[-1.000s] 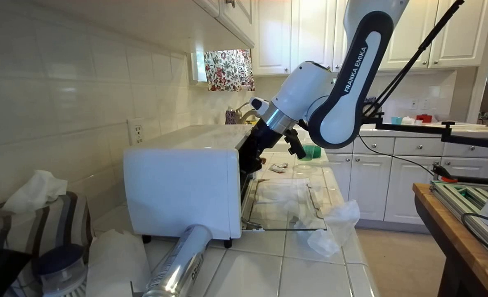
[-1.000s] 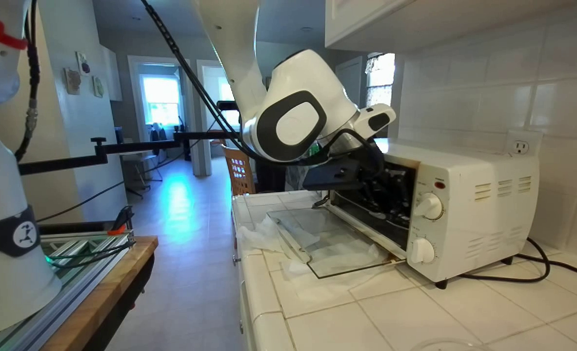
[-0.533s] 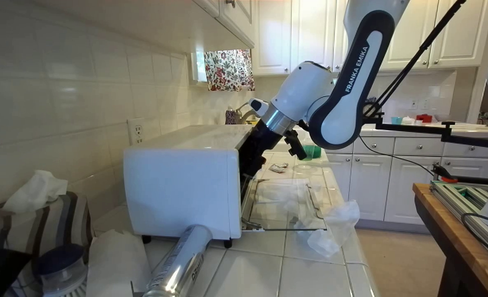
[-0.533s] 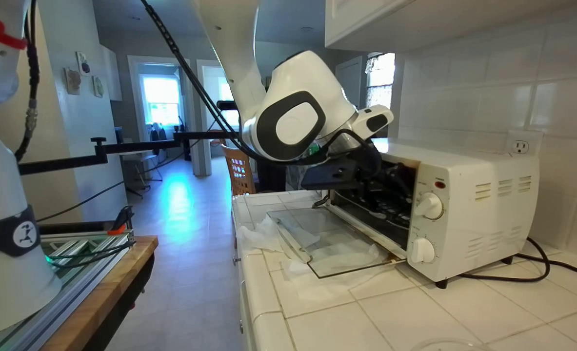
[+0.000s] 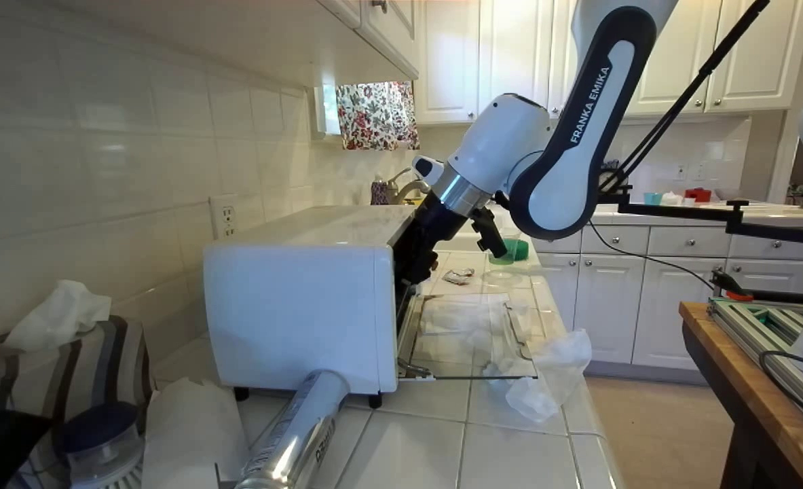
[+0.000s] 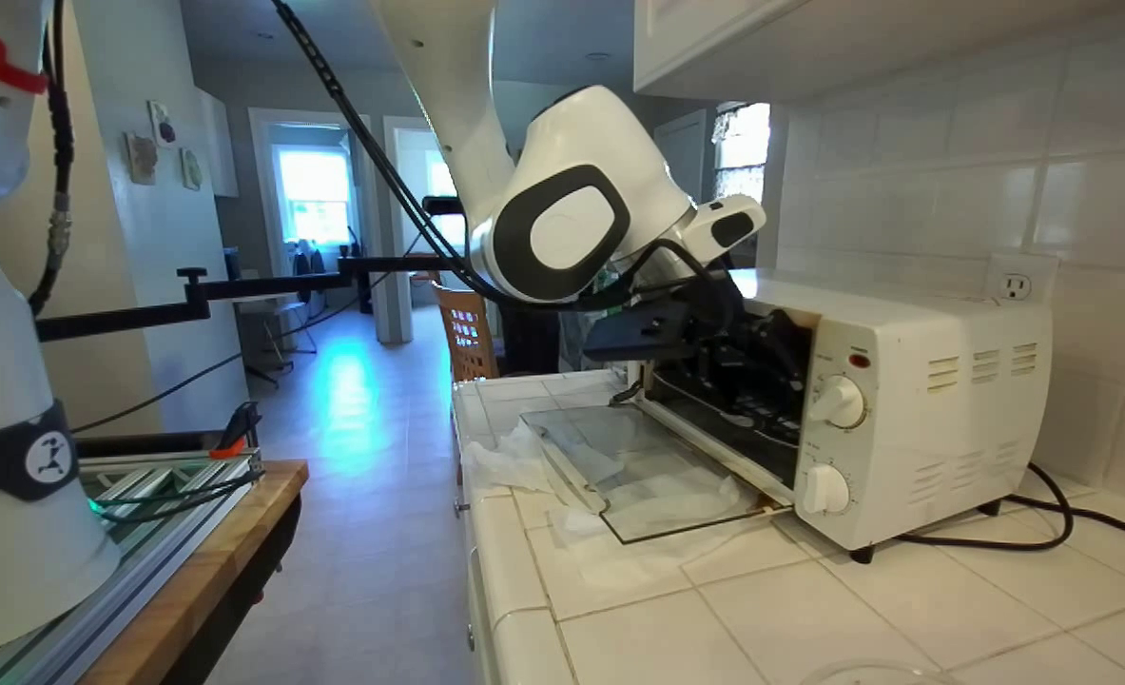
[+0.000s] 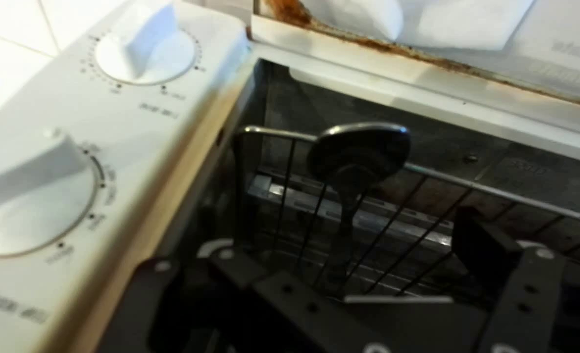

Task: Open the oven and put a spoon into it

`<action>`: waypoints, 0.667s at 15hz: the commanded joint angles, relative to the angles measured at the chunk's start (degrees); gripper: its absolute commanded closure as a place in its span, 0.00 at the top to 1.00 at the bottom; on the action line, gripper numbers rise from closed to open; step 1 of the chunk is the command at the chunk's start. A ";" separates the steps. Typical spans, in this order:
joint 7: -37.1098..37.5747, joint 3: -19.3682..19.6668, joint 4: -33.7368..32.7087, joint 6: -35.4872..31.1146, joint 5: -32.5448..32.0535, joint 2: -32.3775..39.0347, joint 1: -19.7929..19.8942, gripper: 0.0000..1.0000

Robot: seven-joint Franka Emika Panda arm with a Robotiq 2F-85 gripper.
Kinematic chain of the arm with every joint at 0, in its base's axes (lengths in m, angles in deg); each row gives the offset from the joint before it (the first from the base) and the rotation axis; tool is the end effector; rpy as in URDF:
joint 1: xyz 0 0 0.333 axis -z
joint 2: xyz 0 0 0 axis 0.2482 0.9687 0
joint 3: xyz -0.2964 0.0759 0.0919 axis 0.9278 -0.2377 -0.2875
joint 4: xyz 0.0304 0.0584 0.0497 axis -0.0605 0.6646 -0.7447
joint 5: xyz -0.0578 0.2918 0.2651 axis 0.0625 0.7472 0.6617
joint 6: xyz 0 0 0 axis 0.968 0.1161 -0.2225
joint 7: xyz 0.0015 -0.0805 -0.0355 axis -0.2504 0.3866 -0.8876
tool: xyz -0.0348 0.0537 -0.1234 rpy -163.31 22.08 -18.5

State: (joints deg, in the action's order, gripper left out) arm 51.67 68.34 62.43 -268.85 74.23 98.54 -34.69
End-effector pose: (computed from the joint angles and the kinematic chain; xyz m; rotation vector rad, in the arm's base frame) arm 0.5789 0.0410 0.2030 2.7477 0.6113 0.9583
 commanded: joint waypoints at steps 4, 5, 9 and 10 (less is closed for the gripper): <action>-0.01 5.56 3.95 1.42 3.57 -3.25 -7.11 1.00; 0.38 4.94 4.54 2.38 3.05 -4.05 -6.80 1.00; 0.24 5.10 6.88 3.97 3.15 -6.63 -7.90 1.00; 0.00 5.81 7.38 4.20 3.40 -7.07 -8.65 1.00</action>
State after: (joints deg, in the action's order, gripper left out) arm 51.89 72.65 67.27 -266.43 76.67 94.39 -41.44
